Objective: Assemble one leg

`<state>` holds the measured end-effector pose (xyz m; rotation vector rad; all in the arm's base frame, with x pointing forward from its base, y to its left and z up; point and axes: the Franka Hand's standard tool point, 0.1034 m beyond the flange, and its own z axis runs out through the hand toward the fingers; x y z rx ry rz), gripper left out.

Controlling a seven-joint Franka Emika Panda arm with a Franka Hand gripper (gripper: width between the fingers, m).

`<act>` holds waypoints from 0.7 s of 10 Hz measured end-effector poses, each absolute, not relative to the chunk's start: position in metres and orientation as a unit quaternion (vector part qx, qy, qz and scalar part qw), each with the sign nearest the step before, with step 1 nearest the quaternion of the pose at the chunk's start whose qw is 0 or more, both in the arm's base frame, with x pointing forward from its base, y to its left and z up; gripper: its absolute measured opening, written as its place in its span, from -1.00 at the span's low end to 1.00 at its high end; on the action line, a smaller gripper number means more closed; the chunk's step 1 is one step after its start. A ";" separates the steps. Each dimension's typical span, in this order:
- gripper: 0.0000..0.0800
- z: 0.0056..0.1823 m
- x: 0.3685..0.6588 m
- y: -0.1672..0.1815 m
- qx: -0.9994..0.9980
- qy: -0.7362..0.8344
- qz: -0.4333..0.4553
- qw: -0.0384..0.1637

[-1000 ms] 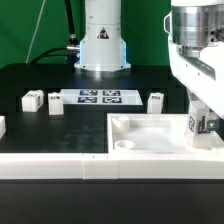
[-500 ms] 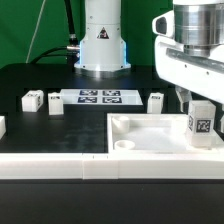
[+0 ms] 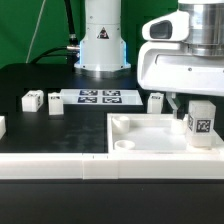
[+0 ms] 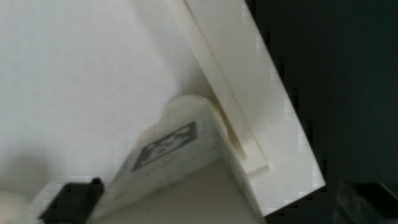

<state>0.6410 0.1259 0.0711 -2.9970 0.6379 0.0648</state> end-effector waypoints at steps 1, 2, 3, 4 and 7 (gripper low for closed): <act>0.62 0.071 0.641 0.125 -0.985 0.165 0.019 0.038; 0.62 0.070 0.642 0.123 -0.992 0.119 0.015 0.039; 0.62 0.068 0.640 0.120 -0.995 0.095 0.013 0.039; 0.62 0.068 0.641 0.119 -0.998 0.056 0.011 0.038; -0.10 0.068 0.640 0.119 -0.997 0.067 0.012 0.038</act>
Offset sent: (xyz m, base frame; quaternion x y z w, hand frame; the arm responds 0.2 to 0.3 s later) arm 0.0000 0.0000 0.0000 0.0000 0.0000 -0.2377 0.9713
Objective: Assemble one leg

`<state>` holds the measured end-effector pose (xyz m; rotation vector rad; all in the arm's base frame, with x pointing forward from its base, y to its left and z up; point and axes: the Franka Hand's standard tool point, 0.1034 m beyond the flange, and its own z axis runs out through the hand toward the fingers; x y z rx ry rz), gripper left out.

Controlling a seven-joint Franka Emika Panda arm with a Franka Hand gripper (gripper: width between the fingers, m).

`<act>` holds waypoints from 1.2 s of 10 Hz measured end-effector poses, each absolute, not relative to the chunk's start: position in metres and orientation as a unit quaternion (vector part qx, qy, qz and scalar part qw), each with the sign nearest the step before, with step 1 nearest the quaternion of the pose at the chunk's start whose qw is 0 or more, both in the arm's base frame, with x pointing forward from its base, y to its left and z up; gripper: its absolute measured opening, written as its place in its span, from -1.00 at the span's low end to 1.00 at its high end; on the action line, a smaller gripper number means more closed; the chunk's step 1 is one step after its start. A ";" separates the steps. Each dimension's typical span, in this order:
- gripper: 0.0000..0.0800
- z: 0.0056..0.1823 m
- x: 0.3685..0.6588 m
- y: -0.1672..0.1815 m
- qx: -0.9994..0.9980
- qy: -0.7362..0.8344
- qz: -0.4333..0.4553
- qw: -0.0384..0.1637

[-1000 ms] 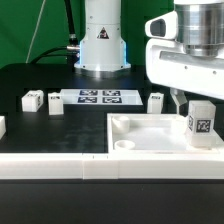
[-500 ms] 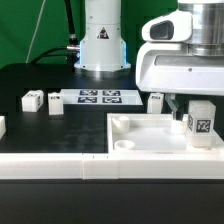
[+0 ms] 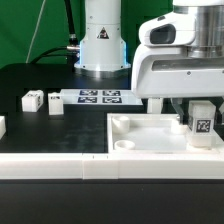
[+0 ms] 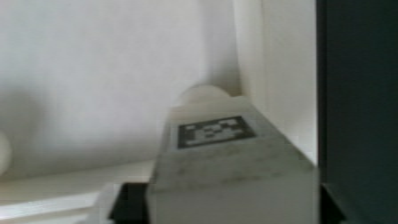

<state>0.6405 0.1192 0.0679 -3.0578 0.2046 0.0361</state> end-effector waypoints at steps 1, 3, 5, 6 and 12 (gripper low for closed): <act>-0.27 0.068 0.641 0.119 -0.997 0.067 0.012 0.038; -0.27 0.068 0.641 0.119 -0.996 0.079 0.012 0.038; -0.27 0.068 0.641 0.116 -0.988 0.148 0.015 0.039; -0.27 0.067 0.642 0.115 -0.978 0.203 0.018 0.040; -0.27 0.067 0.641 0.114 -0.848 0.527 0.031 0.036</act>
Offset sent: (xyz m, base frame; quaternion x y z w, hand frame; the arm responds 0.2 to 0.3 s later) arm 0.0000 0.0000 0.0000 0.0000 0.0000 0.0000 1.0000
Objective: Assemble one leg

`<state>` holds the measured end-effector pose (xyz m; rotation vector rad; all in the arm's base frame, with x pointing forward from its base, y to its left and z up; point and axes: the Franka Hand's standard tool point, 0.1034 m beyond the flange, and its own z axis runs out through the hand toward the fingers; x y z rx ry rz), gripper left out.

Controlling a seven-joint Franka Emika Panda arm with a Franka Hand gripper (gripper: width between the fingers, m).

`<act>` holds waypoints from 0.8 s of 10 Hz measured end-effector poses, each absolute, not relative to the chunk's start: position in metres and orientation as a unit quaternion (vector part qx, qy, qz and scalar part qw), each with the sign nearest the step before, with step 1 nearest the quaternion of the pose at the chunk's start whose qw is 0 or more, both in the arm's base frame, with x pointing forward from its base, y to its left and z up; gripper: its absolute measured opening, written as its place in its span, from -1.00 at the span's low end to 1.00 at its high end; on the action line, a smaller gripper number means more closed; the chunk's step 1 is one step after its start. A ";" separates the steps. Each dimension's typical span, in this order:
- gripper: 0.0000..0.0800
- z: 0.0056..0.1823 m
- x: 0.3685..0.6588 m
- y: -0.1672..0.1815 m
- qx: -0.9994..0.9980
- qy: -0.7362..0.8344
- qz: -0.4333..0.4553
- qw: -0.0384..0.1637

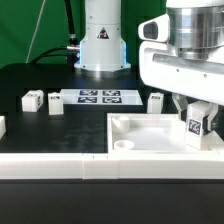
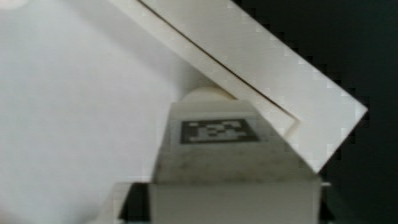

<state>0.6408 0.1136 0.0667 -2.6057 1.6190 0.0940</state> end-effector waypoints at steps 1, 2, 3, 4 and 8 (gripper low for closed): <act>-0.27 0.067 0.640 0.114 -0.818 0.574 0.031 0.032; -0.27 0.067 0.640 0.113 -0.804 0.593 0.032 0.031; -0.27 0.067 0.640 0.113 -0.771 0.635 0.036 0.032; -0.27 0.066 0.640 0.112 -0.749 0.661 0.039 0.032; -0.27 0.066 0.640 0.112 -0.711 0.702 0.043 0.032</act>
Offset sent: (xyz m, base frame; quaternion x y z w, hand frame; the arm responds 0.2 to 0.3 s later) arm 0.0018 -0.0052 0.0018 0.0031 -0.0054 0.2320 0.9727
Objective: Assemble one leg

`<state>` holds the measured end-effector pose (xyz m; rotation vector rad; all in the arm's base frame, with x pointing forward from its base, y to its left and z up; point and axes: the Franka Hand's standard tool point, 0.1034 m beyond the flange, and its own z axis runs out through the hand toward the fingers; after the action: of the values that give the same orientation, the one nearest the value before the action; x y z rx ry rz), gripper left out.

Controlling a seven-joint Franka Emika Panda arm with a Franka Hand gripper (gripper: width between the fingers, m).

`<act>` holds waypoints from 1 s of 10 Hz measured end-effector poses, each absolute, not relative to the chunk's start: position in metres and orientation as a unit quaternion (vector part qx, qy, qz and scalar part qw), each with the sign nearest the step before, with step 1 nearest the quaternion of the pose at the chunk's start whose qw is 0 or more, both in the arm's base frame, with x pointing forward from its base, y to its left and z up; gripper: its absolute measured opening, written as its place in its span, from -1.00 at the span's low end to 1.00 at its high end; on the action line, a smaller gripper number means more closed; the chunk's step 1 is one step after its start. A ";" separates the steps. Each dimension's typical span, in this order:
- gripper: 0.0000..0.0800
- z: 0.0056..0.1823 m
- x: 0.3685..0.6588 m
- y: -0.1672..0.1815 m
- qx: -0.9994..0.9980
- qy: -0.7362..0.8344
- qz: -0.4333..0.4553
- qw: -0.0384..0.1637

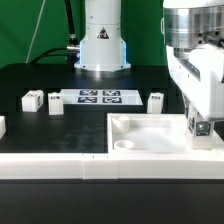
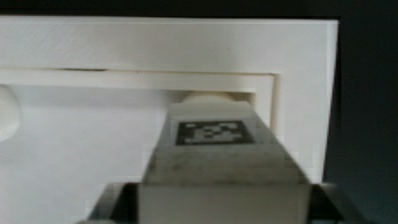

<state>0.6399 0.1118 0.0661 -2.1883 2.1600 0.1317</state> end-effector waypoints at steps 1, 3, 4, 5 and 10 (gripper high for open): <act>0.19 0.066 0.640 0.112 -0.724 0.687 0.042 0.033; 0.54 0.066 0.637 0.116 -0.777 0.628 0.043 0.030; 0.60 0.066 0.637 0.119 -0.809 0.586 0.040 0.030; 0.60 0.066 0.637 0.121 -0.839 0.543 0.038 0.032; 0.62 0.067 0.637 0.122 -0.960 0.278 0.024 0.034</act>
Offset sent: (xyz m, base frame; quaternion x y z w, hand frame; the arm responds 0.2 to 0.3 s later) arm -0.0035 0.0125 0.0029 -0.0219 0.0233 -0.2783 0.9600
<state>0.6371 0.1224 0.0672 -2.9515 0.8540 0.0733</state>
